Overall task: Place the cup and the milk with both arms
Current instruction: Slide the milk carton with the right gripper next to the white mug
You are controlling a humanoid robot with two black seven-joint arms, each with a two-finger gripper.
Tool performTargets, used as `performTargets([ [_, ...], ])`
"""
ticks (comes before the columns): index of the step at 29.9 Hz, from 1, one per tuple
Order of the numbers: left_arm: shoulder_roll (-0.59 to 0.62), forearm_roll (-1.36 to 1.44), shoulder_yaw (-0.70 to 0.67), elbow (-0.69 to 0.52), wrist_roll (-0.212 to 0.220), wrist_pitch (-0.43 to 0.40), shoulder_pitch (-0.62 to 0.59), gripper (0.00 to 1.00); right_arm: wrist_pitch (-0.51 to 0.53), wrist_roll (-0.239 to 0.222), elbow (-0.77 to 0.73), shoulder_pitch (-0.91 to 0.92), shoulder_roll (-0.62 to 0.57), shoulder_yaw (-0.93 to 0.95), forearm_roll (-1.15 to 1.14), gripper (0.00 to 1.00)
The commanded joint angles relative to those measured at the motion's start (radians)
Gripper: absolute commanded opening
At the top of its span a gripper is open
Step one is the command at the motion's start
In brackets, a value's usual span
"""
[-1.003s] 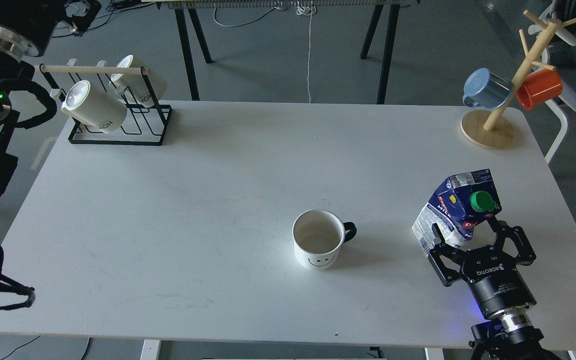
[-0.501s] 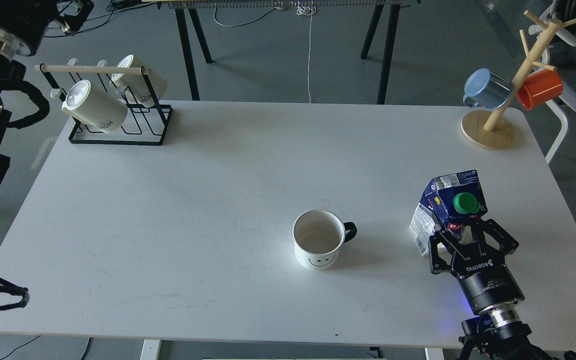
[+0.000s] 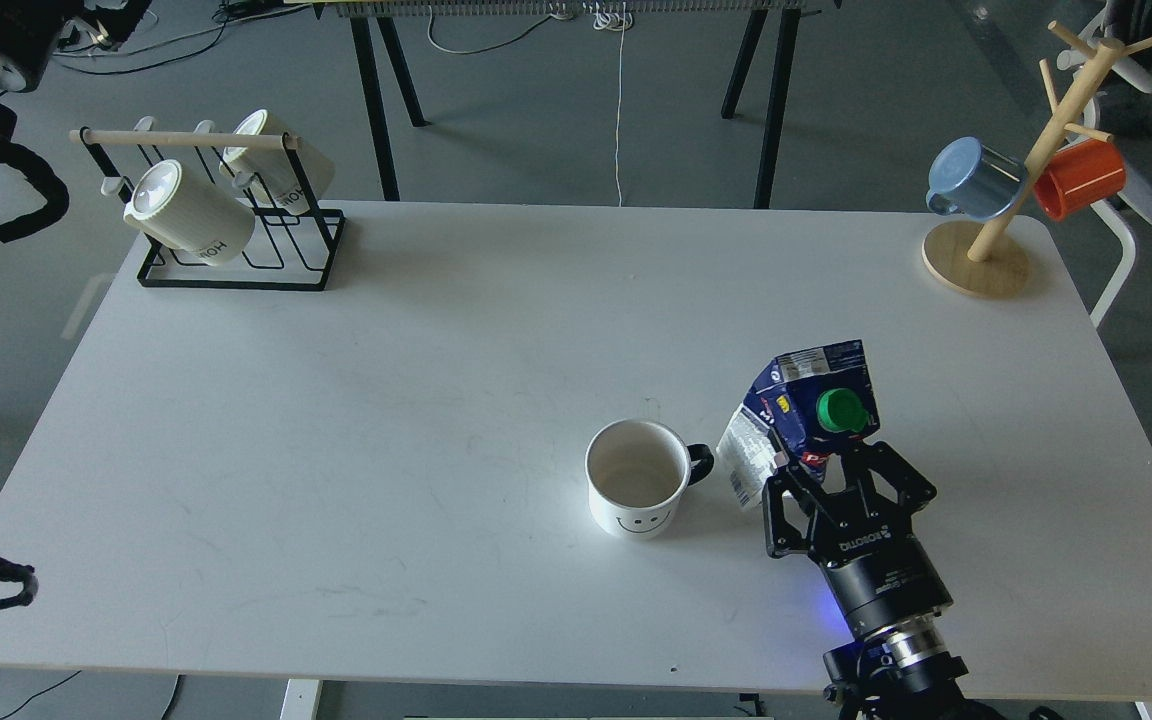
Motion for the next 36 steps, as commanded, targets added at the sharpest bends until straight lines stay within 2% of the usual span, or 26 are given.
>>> performTargets([
  [1,-0.002,0.000,0.000,0.000,0.000,0.000,0.002,1.00,0.000,0.001,-0.001,-0.006,0.019,-0.031,0.000,0.45],
  [14,-0.005,0.000,0.035,0.000,-0.005,0.000,0.001,1.00,0.000,0.001,-0.032,0.000,0.062,-0.040,-0.046,0.48],
  [19,-0.005,0.000,0.035,0.000,-0.005,0.000,0.001,1.00,0.000,0.003,-0.077,0.017,0.085,-0.040,-0.046,0.63],
  [25,-0.005,0.000,0.035,0.000,-0.005,0.000,-0.001,1.00,0.000,0.003,-0.075,0.020,0.085,-0.040,-0.046,0.69],
  [29,-0.005,0.000,0.035,0.000,-0.005,0.000,-0.001,1.00,0.000,0.003,-0.074,0.017,0.084,-0.040,-0.046,0.81],
  [31,-0.005,0.000,0.035,0.000,-0.005,0.000,-0.001,1.00,0.000,0.003,-0.067,0.008,0.084,-0.040,-0.046,0.93],
  [36,-0.004,0.000,0.035,0.000,-0.005,0.000,-0.001,1.00,0.000,0.003,-0.057,-0.019,0.079,-0.040,-0.049,0.94],
])
